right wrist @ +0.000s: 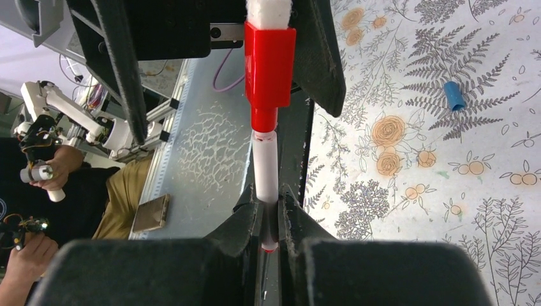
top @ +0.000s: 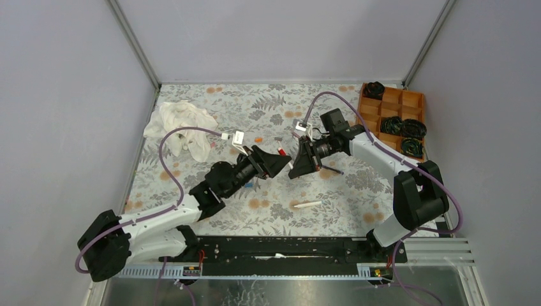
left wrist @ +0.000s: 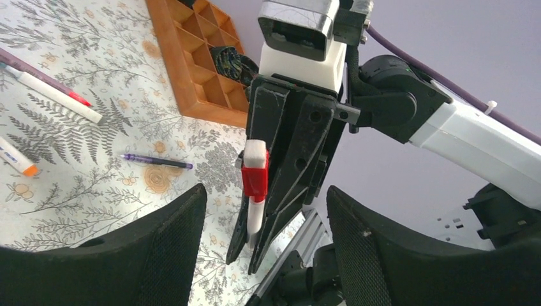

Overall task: Insert the pens into the pen caps
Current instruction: Press the pen cap onto the pen.

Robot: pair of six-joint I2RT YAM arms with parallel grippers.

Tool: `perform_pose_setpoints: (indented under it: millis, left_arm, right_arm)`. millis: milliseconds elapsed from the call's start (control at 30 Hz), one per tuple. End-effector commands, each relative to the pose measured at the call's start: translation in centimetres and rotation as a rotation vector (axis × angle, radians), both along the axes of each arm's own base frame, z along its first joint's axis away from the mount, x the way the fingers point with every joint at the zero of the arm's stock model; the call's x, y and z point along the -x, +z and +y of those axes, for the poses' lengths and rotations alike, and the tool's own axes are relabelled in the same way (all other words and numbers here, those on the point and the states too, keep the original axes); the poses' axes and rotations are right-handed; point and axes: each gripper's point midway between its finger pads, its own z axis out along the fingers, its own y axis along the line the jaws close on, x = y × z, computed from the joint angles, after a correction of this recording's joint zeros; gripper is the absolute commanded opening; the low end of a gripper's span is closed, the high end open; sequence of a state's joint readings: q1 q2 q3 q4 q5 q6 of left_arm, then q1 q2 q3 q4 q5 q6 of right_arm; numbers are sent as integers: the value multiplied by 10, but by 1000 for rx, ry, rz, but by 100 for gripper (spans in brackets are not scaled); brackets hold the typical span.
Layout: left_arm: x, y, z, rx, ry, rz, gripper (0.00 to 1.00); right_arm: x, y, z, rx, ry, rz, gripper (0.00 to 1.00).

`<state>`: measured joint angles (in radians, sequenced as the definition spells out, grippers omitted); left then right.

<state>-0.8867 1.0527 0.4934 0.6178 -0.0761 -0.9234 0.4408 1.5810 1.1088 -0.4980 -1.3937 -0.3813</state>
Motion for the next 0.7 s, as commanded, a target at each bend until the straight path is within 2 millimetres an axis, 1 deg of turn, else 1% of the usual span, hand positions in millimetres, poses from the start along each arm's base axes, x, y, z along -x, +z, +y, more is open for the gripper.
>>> perform_pose_setpoints:
  millis: [0, 100, 233, 433, 467, 567, 667]
  left_arm:
    - [-14, 11, 5, 45, 68, 9, 71]
    - [-18, 17, 2, 57, 73, 9, 63]
    - [-22, 16, 0, 54, 82, 19, 59]
    - [-26, 16, 2, 45, 108, 17, 51]
    - [-26, 16, 3, 43, 110, 17, 49]
    - [-28, 14, 3, 34, 119, 17, 38]
    - [-29, 14, 3, 21, 121, 9, 36]
  right_arm:
    - [3, 6, 1, -7, -2, -35, 0]
    - [3, 6, 1, -8, -2, -36, 0]
    - [3, 7, 0, -9, -2, -39, 0]
    - [3, 7, 0, -9, -3, -35, 0]
    - [4, 7, 0, -9, -2, -37, 0]
    - [4, 7, 0, -9, -1, -36, 0]
    - [4, 6, 0, -7, -1, -35, 0]
